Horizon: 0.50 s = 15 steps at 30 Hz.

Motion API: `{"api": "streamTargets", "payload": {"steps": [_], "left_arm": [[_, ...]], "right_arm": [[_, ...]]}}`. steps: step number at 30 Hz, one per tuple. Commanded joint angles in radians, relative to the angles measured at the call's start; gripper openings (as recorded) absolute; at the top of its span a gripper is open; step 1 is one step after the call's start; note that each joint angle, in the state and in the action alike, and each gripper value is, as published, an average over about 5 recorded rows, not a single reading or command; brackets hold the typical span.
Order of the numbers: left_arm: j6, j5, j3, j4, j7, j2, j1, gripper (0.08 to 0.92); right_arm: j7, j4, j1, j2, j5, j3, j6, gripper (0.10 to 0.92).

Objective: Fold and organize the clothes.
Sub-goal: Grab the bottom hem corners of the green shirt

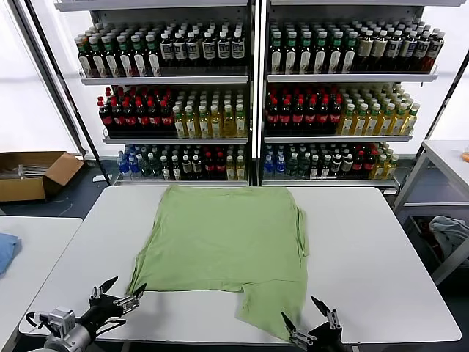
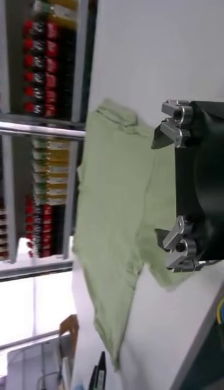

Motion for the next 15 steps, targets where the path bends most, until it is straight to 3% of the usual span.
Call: {"api": "streamTargets", "payload": {"steps": [1, 6, 15], "left_arm": [[0.103, -0.029, 0.046, 0.031, -0.056, 0.069, -0.031, 0.823], [0.099, -0.053, 0.056, 0.037, -0.072, 0.061, -0.051, 0.823], [0.099, -0.061, 0.088, 0.053, -0.083, 0.050, -0.073, 0.820]], "right_arm": [[0.054, -0.003, 0.018, -0.010, -0.023, -0.072, -0.121, 0.823], [0.046, -0.027, 0.042, 0.004, -0.032, -0.102, -0.124, 0.767], [0.041, -0.041, 0.044, 0.027, -0.031, -0.118, -0.116, 0.508]]}}
